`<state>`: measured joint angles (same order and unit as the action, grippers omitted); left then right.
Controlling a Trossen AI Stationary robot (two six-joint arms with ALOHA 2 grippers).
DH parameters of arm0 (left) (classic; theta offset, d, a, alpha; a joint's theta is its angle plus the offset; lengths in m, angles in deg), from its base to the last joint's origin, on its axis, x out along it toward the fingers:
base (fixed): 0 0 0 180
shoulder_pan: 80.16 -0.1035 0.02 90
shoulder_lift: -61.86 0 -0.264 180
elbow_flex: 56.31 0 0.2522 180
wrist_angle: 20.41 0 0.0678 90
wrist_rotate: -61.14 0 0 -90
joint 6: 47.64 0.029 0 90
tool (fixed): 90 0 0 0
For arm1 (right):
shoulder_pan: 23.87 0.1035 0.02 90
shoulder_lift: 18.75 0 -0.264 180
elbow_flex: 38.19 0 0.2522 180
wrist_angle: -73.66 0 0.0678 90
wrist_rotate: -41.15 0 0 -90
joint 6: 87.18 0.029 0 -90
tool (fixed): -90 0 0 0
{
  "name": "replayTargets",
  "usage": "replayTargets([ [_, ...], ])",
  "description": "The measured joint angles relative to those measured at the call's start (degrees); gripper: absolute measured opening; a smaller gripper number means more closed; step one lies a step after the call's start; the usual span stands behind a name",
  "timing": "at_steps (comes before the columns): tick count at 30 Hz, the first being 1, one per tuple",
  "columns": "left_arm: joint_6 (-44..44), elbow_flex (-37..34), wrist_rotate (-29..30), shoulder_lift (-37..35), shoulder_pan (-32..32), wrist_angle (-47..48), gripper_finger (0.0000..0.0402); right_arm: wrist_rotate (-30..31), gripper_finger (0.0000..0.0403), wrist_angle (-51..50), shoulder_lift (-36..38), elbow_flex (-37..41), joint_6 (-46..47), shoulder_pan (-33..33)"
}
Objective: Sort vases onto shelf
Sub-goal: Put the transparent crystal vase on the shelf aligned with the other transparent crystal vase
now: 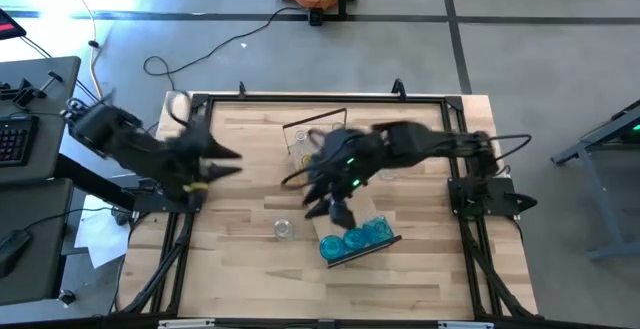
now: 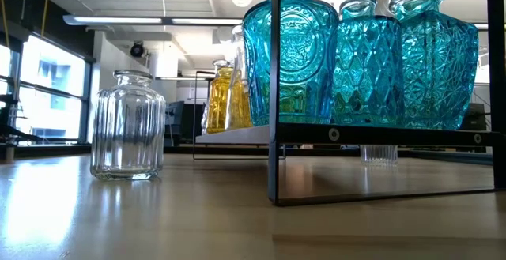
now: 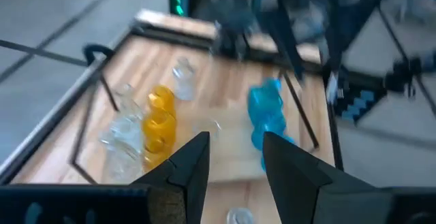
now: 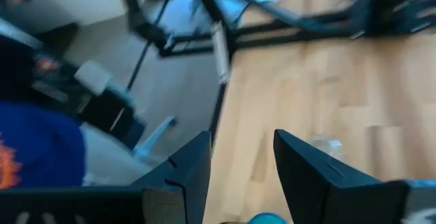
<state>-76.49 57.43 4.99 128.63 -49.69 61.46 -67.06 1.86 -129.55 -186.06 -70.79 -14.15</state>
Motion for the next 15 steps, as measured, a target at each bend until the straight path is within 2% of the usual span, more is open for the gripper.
replayTargets([
  [5, -1.04, 0.00, 7.89, -4.06, 0.88, 0.03, 0.0127, -7.21, 0.0145, 1.13, -6.40, 0.02, -0.83, -0.05],
  [12, -2.87, -0.02, 9.37, -4.60, 0.64, 3.00, 0.0127, -10.57, 0.0145, 4.25, -13.79, 0.02, -6.42, -0.16],
  [15, -5.90, -0.02, 9.52, -4.14, 0.66, 3.07, 0.0127, -14.73, 0.0145, 4.37, -15.95, 0.02, -9.46, -0.16],
])
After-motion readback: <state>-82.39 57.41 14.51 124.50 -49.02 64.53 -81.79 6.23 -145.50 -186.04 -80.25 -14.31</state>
